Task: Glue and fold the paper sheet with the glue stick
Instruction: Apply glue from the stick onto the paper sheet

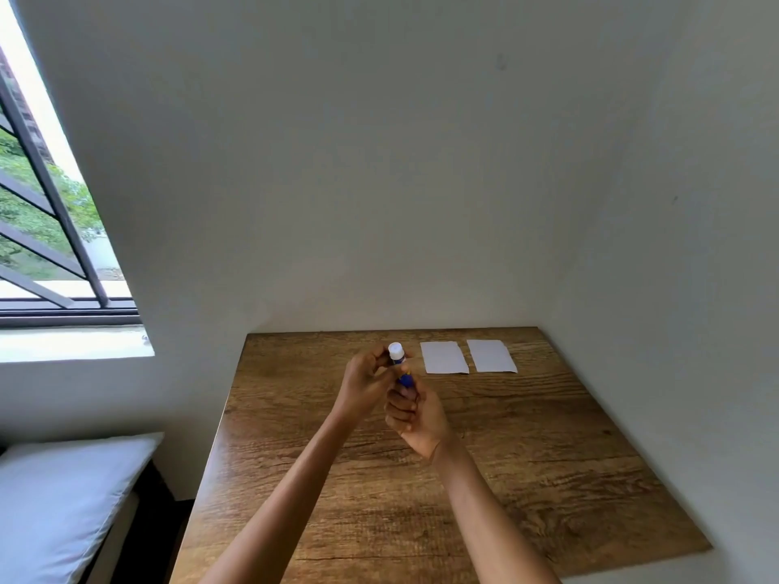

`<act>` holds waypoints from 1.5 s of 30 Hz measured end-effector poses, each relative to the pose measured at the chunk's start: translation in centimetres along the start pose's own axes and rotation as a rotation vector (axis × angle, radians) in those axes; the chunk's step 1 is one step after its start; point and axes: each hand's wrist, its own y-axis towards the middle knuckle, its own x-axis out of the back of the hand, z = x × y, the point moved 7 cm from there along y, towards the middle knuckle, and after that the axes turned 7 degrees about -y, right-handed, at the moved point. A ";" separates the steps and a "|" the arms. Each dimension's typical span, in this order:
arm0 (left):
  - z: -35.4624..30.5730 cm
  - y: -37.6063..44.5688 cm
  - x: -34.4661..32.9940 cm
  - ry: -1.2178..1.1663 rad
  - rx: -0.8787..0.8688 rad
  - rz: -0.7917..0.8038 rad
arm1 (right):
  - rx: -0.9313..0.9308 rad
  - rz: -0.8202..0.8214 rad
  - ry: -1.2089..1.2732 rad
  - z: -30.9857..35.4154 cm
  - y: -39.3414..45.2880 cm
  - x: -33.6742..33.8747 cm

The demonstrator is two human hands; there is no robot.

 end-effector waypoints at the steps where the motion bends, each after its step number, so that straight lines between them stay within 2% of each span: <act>1: 0.0 0.1 -0.4 0.014 -0.011 0.018 | 0.007 -0.032 -0.033 0.3 0.1 0.2; 4: 0.3 0.6 -0.4 0.031 -0.009 -0.028 | 0.035 -0.067 -0.091 0.7 0.2 0.4; 8: 0.7 1.0 -0.1 -0.037 0.004 -0.110 | 0.082 -0.069 -0.036 0.8 0.0 1.2; 14: 0.3 1.6 -2.1 0.024 0.002 0.016 | 0.040 -0.081 0.011 1.7 0.5 1.8; 18: 1.6 2.5 -1.0 0.058 0.072 -0.095 | 0.068 -0.065 0.014 1.9 0.9 2.3; 23: 0.8 3.5 -1.3 -0.086 0.035 -0.084 | 0.103 -0.069 0.008 2.9 1.9 2.5; 28: 0.8 4.9 -1.5 -0.136 0.065 -0.182 | 0.159 -0.093 -0.094 4.1 3.2 2.3; 33: 1.2 6.1 -2.3 -0.078 0.047 -0.126 | 0.049 -0.141 -0.201 4.9 4.4 3.3; 38: 3.1 7.3 -1.2 -0.118 0.105 -0.271 | 0.049 -0.093 -0.187 5.0 5.4 4.2; 45: 4.8 9.3 -2.9 -0.118 0.136 -0.193 | -0.045 -0.155 -0.143 5.6 6.9 5.6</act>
